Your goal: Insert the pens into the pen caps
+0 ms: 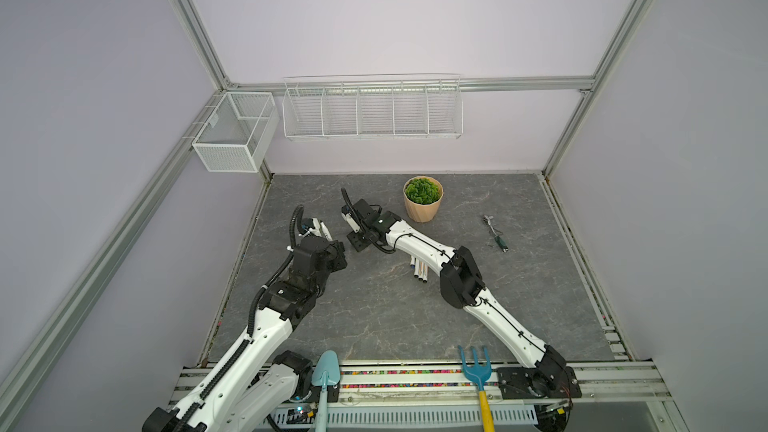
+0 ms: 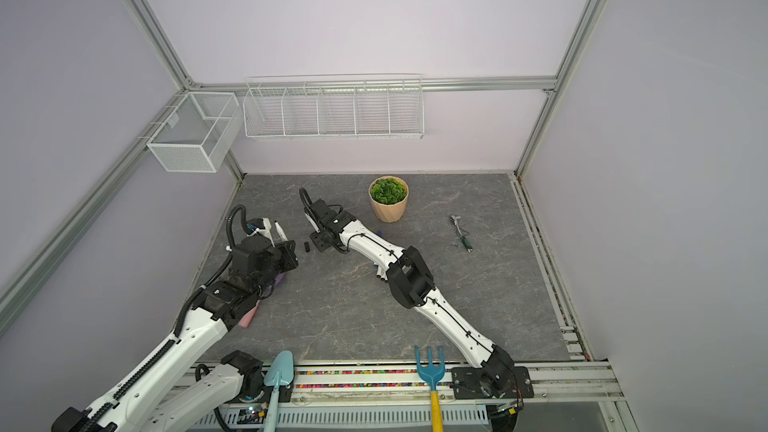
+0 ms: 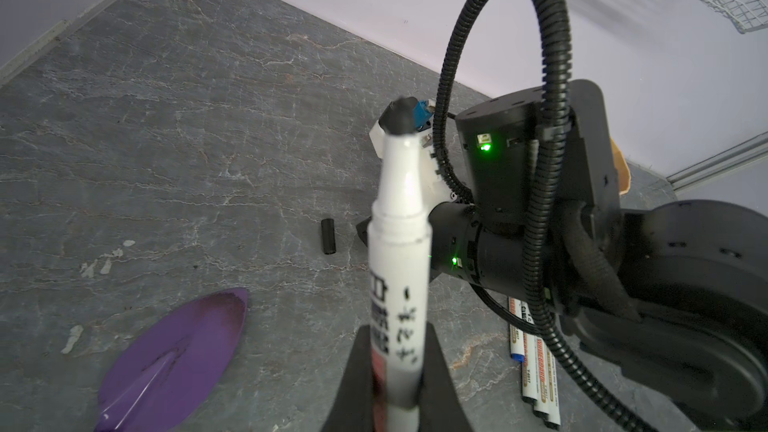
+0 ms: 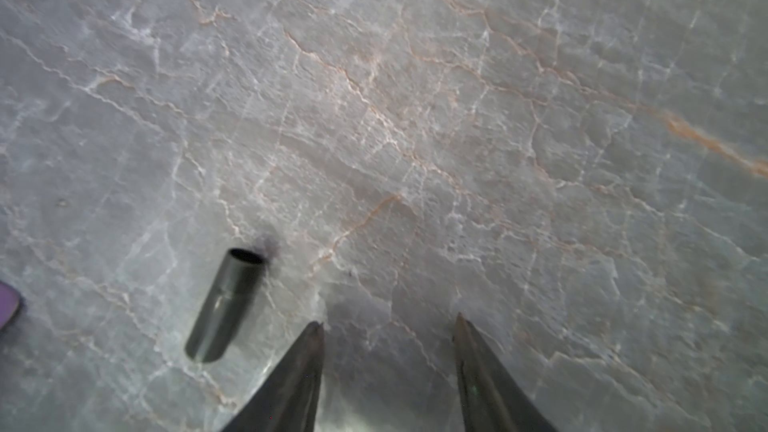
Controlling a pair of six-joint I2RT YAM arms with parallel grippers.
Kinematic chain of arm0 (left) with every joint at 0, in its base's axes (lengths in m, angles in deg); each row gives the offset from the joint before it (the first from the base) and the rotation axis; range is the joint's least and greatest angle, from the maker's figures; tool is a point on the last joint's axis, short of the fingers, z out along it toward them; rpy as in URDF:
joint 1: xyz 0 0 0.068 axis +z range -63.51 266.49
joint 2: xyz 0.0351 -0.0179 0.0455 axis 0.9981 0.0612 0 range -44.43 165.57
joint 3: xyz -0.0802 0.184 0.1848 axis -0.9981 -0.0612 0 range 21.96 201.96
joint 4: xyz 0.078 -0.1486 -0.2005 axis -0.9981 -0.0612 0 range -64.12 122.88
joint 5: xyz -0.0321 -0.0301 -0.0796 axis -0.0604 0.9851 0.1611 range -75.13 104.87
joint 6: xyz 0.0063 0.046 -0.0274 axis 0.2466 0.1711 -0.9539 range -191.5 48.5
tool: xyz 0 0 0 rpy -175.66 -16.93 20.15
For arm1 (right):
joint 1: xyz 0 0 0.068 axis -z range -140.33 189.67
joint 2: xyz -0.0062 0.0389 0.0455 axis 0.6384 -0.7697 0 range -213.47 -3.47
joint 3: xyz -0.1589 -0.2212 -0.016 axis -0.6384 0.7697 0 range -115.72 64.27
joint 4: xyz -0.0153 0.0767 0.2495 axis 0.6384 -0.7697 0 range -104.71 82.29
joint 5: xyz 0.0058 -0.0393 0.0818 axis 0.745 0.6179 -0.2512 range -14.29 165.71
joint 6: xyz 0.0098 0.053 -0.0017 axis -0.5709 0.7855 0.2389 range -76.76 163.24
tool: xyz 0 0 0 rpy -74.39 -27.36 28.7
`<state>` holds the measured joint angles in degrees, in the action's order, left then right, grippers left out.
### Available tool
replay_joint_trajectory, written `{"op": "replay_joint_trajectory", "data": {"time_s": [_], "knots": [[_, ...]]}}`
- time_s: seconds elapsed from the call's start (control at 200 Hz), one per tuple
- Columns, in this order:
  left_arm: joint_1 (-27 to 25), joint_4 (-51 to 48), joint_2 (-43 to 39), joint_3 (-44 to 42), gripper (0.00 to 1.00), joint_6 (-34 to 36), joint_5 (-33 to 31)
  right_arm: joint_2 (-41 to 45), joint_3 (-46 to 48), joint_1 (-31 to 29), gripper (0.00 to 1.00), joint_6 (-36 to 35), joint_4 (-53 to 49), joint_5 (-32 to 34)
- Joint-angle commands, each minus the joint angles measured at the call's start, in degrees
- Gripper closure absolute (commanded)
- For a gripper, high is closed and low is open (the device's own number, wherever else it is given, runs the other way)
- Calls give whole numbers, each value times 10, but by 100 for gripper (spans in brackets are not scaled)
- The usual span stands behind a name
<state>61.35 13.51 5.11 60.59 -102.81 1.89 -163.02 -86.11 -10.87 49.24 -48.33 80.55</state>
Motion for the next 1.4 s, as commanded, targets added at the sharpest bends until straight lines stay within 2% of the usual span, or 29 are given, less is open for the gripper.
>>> {"op": "replay_joint_trajectory", "data": {"time_s": [0.0,0.105,0.165,0.34,0.405,0.47,0.575,0.755,0.925,1.145,1.235,1.395], "knots": [[55,-22,11,24,100,-4,31,55,83,-6,45,20,47,-31],[176,-10,70,48,100,-34,161,126,160,13,45,77,105,-96],[208,-11,111,70,100,-29,205,157,182,23,45,88,117,-130],[225,-41,262,142,100,-15,251,237,206,35,44,51,67,-149],[230,-92,328,181,100,-8,258,274,239,39,43,44,72,-150],[232,-127,384,204,100,-5,234,302,255,49,43,41,74,-151],[234,-124,424,198,100,-25,193,330,272,67,43,44,81,-157],[237,-109,427,183,100,-68,158,369,324,74,43,26,84,-166],[243,-128,416,159,100,-65,131,392,373,77,43,11,81,-153],[309,-74,369,92,100,-87,137,410,412,81,42,-5,82,-159],[317,-43,340,81,100,-81,142,412,419,84,42,-7,82,-157],[335,-54,329,86,100,-82,119,415,433,88,42,-6,90,-162]]}}
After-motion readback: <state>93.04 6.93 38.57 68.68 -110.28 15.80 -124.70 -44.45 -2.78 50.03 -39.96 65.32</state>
